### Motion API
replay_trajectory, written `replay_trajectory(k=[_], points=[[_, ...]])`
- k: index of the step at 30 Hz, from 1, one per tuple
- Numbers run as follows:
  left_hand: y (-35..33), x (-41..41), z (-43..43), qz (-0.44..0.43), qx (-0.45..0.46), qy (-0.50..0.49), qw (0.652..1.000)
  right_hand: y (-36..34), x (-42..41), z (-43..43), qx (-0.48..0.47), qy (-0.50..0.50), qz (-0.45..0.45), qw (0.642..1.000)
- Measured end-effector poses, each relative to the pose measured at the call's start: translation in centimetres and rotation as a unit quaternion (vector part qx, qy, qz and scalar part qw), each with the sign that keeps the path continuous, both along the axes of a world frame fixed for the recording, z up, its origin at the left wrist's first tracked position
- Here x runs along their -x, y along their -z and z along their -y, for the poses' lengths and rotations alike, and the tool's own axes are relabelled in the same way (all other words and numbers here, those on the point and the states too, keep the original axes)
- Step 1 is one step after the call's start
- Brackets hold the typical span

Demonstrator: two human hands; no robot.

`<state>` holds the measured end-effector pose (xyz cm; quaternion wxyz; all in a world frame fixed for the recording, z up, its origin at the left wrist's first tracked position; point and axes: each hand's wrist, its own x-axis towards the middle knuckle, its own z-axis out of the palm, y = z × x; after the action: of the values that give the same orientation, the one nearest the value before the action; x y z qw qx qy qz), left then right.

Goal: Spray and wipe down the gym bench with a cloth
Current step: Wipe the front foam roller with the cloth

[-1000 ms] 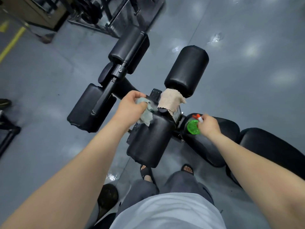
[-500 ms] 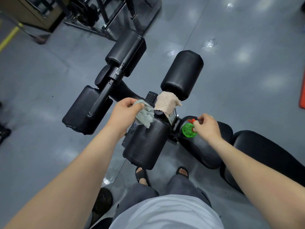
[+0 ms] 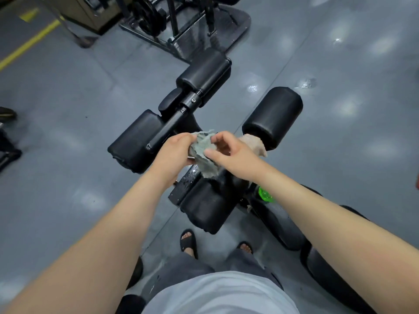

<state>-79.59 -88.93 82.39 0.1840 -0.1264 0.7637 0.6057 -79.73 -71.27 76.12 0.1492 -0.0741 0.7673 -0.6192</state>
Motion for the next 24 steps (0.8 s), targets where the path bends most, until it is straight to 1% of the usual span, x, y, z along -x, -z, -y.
replay_trajectory(k=[6, 11, 14, 15, 17, 19, 21, 22, 24], points=[[-0.4, -0.1, 2.1, -0.005, -0.025, -0.013, 1.000, -0.6, 1.1, 2.4, -0.026, 0.037, -0.007, 0.999], [-0.3, 0.5, 3.8, 0.010, -0.059, 0.004, 0.998, -1.6, 1.5, 3.3, -0.047, 0.033, -0.022, 0.998], [-0.2, 1.4, 5.2, 0.011, -0.065, -0.007, 0.998, -1.8, 1.7, 4.2, -0.082, 0.077, -0.022, 0.993], [-0.1, 1.8, 5.8, 0.007, -0.062, -0.021, 0.998, -1.9, 1.8, 4.5, -0.074, 0.100, -0.002, 0.992], [0.0, 2.6, 7.5, 0.003, -0.065, -0.039, 0.997, -2.0, 2.1, 5.7, -0.023, 0.144, 0.050, 0.988], [0.1, 3.1, 8.9, 0.001, -0.081, -0.038, 0.996, -2.1, 2.4, 6.8, 0.049, 0.172, 0.102, 0.979], [-0.1, 3.6, 10.8, -0.003, -0.112, -0.035, 0.993, -2.7, 2.5, 9.1, 0.103, 0.188, 0.125, 0.969], [-0.1, 3.9, 11.7, -0.007, -0.130, -0.034, 0.991, -3.0, 2.5, 10.1, 0.100, 0.198, 0.124, 0.967], [-0.4, 4.8, 13.8, -0.016, -0.163, -0.020, 0.986, -3.7, 2.6, 12.3, -0.008, 0.222, 0.100, 0.970]])
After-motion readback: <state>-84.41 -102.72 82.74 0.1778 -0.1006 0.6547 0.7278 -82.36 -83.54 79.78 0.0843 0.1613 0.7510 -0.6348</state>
